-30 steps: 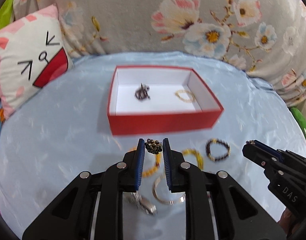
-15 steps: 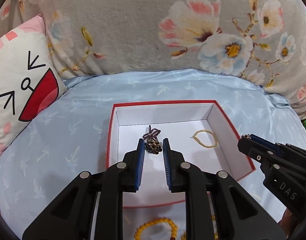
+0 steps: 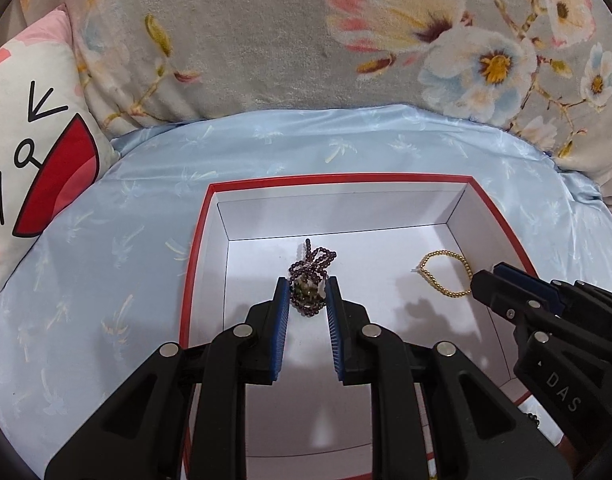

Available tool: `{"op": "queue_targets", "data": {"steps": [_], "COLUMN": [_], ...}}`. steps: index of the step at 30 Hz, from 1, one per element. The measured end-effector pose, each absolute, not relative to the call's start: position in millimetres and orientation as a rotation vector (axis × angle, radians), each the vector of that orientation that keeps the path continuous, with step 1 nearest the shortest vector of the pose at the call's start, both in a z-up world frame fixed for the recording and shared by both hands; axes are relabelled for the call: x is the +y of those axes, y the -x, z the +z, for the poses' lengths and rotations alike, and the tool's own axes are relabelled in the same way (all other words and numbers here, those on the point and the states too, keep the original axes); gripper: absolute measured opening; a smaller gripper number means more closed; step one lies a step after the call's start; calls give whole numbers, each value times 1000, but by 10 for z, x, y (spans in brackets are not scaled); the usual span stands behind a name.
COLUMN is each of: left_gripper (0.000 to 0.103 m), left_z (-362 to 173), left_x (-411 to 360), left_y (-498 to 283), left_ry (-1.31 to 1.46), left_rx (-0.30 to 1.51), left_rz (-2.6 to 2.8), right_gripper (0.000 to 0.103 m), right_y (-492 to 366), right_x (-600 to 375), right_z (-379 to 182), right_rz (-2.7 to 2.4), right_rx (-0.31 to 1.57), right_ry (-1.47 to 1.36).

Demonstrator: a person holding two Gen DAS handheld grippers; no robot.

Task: Organize jewelry
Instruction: 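Carry both earrings into the red box and open both tools, then grasp the silver watch with the left tool while the right tool reaches toward the red bead bracelet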

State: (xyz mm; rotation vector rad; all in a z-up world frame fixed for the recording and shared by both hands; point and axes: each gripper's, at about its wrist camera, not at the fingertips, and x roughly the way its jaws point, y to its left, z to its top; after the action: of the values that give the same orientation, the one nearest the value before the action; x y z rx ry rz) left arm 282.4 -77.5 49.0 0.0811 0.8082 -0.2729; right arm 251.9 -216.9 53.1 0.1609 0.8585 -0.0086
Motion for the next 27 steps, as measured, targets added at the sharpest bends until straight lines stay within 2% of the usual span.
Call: {"op": "queue_targets", "data": {"steps": [2,4,5,7,10,15,24,27], "left_gripper": [19,32,34,36,37,44,45,48], "left_z": [477,476,487,512,568,679,820,814], "left_x": [-781,-766,-753,-745,-733,-697,-604,-578], "left_y": [-2829,-2838,-2824,-2798,-2738,-2572,-2123,-1963], "left_ry": [-85,-80,-72,-70,-67,-64,-44,-54], "left_rx": [805,810,804,797,788,767,757,759], "left_rz": [-254,-239,-239,-231,-232,-229,-236,-229], "right_gripper": [22,26,27,28,36,36,36,36], "right_y": [-2523,-2502,-2485,-2444,-2357,-2123,-1569,-1378], "right_x": [-2154,-2151,-2149,-2143,-2132,-2114,-2113,-2113], "right_z": [538,555,566,596,650,744,792,764], "right_rz": [-18,-21,-19,-22,-18,-22,-25,-26], "right_rx": [852,844,840,830,816,792,789,799], "right_ry": [-142,-138,-140,-135,-135,-134,-157,-167]}}
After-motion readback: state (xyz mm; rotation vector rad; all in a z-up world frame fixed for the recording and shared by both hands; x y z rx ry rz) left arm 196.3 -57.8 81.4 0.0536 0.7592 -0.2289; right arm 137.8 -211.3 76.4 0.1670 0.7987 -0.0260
